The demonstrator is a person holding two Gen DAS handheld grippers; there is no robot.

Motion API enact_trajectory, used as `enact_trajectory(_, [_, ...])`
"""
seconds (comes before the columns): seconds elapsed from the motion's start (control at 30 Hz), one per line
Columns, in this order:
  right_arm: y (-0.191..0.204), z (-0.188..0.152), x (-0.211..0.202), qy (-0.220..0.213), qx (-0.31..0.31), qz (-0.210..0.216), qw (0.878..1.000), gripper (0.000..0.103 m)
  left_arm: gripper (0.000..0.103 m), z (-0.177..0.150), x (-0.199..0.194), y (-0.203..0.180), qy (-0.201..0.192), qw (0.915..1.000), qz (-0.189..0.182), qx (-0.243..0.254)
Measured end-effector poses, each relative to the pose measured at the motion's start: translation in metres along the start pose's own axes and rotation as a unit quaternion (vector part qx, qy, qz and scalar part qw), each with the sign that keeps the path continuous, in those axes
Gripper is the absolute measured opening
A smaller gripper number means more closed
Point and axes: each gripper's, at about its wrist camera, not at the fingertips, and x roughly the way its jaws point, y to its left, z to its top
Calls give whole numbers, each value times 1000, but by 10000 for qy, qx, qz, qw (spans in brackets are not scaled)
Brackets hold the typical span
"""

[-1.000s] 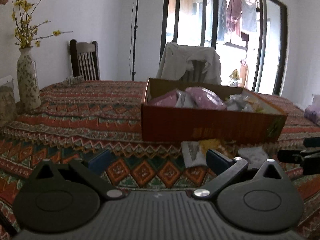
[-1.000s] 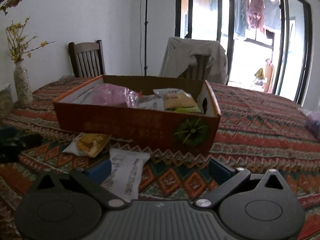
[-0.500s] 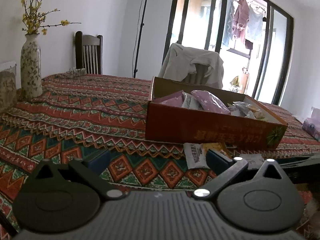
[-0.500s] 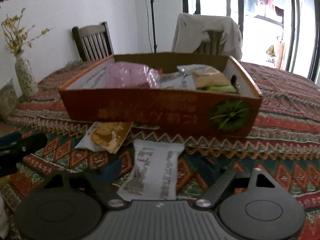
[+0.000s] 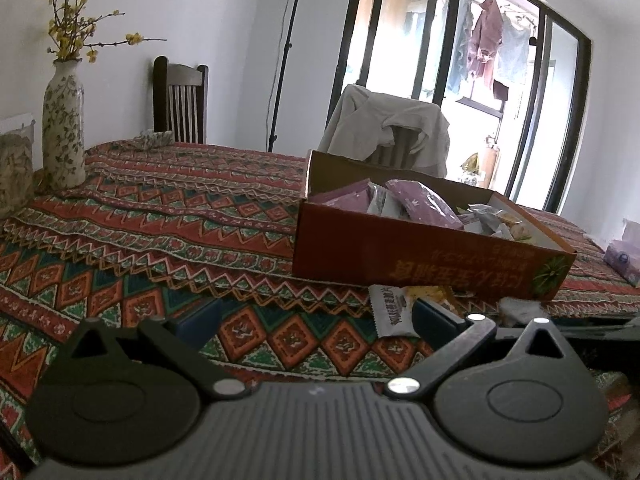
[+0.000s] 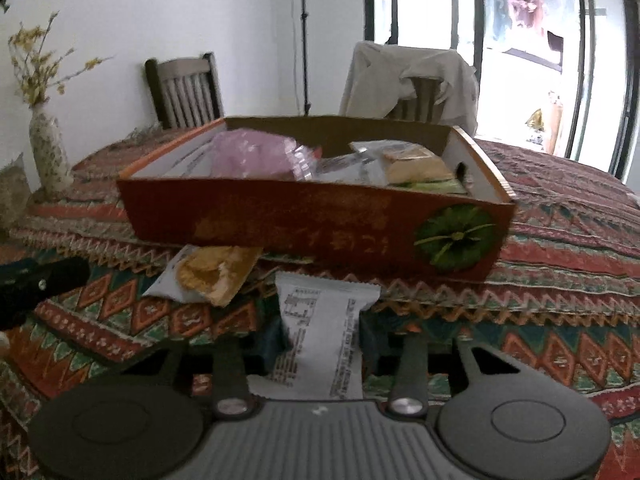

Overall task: Organize snacks
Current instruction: 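Grasp the white printed sachet with right tool while left grasps oat-crisp packet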

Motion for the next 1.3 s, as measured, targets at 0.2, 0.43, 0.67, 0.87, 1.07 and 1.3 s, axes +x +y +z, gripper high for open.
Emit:
enact_trajectory(0.2, [-39,6,-7,-279,229,-295,9989,40,103,0,3,-1,96,9999,96,9])
enact_trajectory(0.43, [-58,5,0,-492,399,-166,9979,40,103,6,15,-19,531,9982,94,254])
enact_trajectory(0.67, [-61,1,-2,-634,454,-204,9967,40,103,26,36,-53,872,9952,23,442])
enact_trajectory(0.87, [-63,-2,-6,-705,506,-230,9960,40,103,31,69,-80,1346,9894,-3,548])
enact_trajectory(1.07, [-65,-3,-4,-671,558,-183,9960,41,103,28,96,-94,1643,9852,236,435])
enact_trajectory(1.3, [-67,-2,-2,-635,622,-109,9960,41,103,22,110,-101,1667,9824,634,551])
